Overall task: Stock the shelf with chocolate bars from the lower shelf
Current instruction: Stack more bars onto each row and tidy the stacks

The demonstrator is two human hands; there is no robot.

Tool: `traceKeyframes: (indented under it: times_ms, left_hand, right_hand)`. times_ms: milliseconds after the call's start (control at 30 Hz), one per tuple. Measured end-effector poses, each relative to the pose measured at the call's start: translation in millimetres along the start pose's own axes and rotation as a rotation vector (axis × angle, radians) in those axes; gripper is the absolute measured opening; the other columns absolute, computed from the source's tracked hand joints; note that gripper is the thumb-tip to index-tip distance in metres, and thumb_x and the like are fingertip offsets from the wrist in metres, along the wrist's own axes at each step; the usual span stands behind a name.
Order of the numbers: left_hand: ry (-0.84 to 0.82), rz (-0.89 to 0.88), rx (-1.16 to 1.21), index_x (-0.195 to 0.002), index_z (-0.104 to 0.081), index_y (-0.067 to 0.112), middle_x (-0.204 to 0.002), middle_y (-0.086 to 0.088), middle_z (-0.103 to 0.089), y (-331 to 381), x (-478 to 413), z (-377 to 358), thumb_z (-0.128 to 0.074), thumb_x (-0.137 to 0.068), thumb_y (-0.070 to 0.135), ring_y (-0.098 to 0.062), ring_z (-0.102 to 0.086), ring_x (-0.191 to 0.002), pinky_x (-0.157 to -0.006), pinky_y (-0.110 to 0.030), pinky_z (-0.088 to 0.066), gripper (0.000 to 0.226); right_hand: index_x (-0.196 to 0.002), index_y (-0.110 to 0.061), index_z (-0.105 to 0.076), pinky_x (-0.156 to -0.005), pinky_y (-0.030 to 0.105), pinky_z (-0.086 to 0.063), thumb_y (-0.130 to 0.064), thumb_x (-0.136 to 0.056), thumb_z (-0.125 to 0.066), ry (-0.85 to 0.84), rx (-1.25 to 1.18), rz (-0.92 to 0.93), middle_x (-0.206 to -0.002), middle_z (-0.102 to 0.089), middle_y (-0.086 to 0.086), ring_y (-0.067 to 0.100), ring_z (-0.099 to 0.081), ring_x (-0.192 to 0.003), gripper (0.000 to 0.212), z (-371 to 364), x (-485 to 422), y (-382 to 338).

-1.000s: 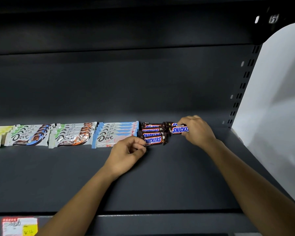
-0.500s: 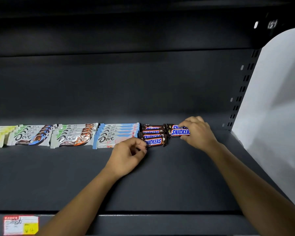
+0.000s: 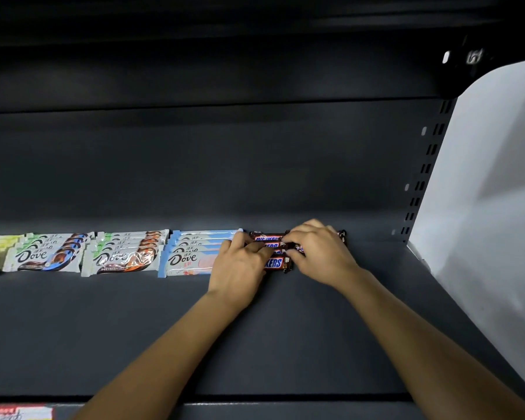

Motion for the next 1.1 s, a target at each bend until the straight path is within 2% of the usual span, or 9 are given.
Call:
traceKeyframes:
  times_ms: [100, 233, 367, 467, 600, 833, 967, 1100]
  left_hand:
    - [-0.008, 0.006, 0.049, -0.086, -0.072, 0.026, -0.082, 0.011, -0.071, -0.1, -0.9, -3.4, -0.085, -0.052, 0.023, -0.023, -0.061, -0.081, -0.059, -0.03, -0.047, 0.036]
    - [-0.018, 0.012, 0.106, -0.089, -0.073, 0.025, -0.088, 0.01, -0.071, 0.2, 0.9, -5.7, -0.085, -0.051, 0.021, -0.023, -0.063, -0.082, -0.059, -0.032, -0.049, 0.04]
    - [-0.029, 0.017, 0.132, -0.091, -0.072, 0.021, -0.094, 0.006, -0.071, 3.2, 3.6, -8.1, -0.085, -0.052, 0.028, -0.025, -0.064, -0.087, -0.062, -0.033, -0.051, 0.042]
    - [-0.014, 0.026, 0.143, -0.092, -0.072, 0.021, -0.094, 0.006, -0.071, 3.8, 3.7, -9.3, -0.084, -0.055, 0.025, -0.024, -0.063, -0.087, -0.063, -0.032, -0.05, 0.038]
    - [0.01, 0.028, 0.172, -0.096, -0.072, 0.02, -0.097, 0.006, -0.072, 2.8, 4.2, -11.3, -0.083, -0.059, 0.022, -0.025, -0.063, -0.089, -0.065, -0.032, -0.051, 0.038]
    - [0.023, -0.004, 0.154, -0.096, -0.072, 0.017, -0.097, 0.004, -0.071, 5.3, 5.0, -7.8, -0.078, -0.062, 0.022, -0.025, -0.063, -0.093, -0.069, -0.032, -0.051, 0.035]
    - [-0.015, -0.002, 0.159, -0.101, -0.07, 0.017, -0.103, 0.001, -0.07, 3.9, 3.9, 0.3, -0.082, -0.06, 0.028, -0.026, -0.062, -0.1, -0.077, -0.035, -0.051, 0.044]
    - [-0.041, 0.041, 0.215, -0.111, -0.066, 0.014, -0.114, -0.004, -0.067, 0.1, 7.5, 11.4, -0.073, -0.073, 0.032, -0.03, -0.054, -0.113, -0.088, -0.041, -0.047, 0.043]
  right_hand:
    - [-0.12, -0.025, -0.06, -0.095, 0.03, -0.03, -0.021, -0.087, -0.055, 0.048, 0.035, -0.096, -0.124, -0.058, -0.009, 0.015, -0.041, -0.121, 0.033, 4.6, -1.7, 9.7]
    - [-0.122, -0.024, -0.058, -0.094, 0.031, -0.033, -0.01, -0.083, -0.056, -0.014, 0.107, -0.212, -0.125, -0.056, -0.007, 0.017, -0.042, -0.118, 0.042, 2.8, 1.8, 28.5]
    - [-0.12, -0.025, -0.061, -0.093, 0.033, -0.038, -0.014, -0.086, -0.058, -0.044, 0.077, -0.263, -0.122, -0.059, -0.007, 0.018, -0.047, -0.113, 0.037, 1.7, 3.1, 43.2]
    - [-0.117, -0.023, -0.064, -0.09, 0.033, -0.043, -0.014, -0.087, -0.059, -0.061, 0.034, -0.261, -0.118, -0.061, -0.005, 0.019, -0.05, -0.108, 0.032, 1.1, 2.6, 46.5]
    - [-0.113, -0.021, -0.067, -0.087, 0.032, -0.044, -0.013, -0.087, -0.059, -0.058, -0.001, -0.269, -0.116, -0.062, -0.004, 0.02, -0.051, -0.104, 0.028, 0.1, 2.0, 48.5]
    - [-0.111, -0.02, -0.067, -0.09, 0.034, -0.045, -0.01, -0.085, -0.059, -0.049, -0.053, -0.282, -0.115, -0.063, -0.002, 0.021, -0.052, -0.106, 0.029, 1.3, 3.8, 48.9]
    - [-0.115, -0.025, -0.063, -0.092, 0.036, -0.04, -0.017, -0.085, -0.061, -0.053, -0.011, -0.289, -0.119, -0.06, -0.005, 0.02, -0.048, -0.112, 0.031, 7.0, 7.1, 44.4]
    - [-0.112, -0.025, -0.063, -0.09, 0.035, -0.038, -0.025, -0.089, -0.057, -0.042, 0.033, -0.277, -0.117, -0.059, -0.001, 0.022, -0.047, -0.113, 0.024, 24.5, 12.3, 31.2]
Point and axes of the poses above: each hand's wrist, its own x-axis away from the middle knuckle, its own z-axis out of the back of the hand, y = z × x, the point moved 4 cm from there along -x, towards the middle knuckle
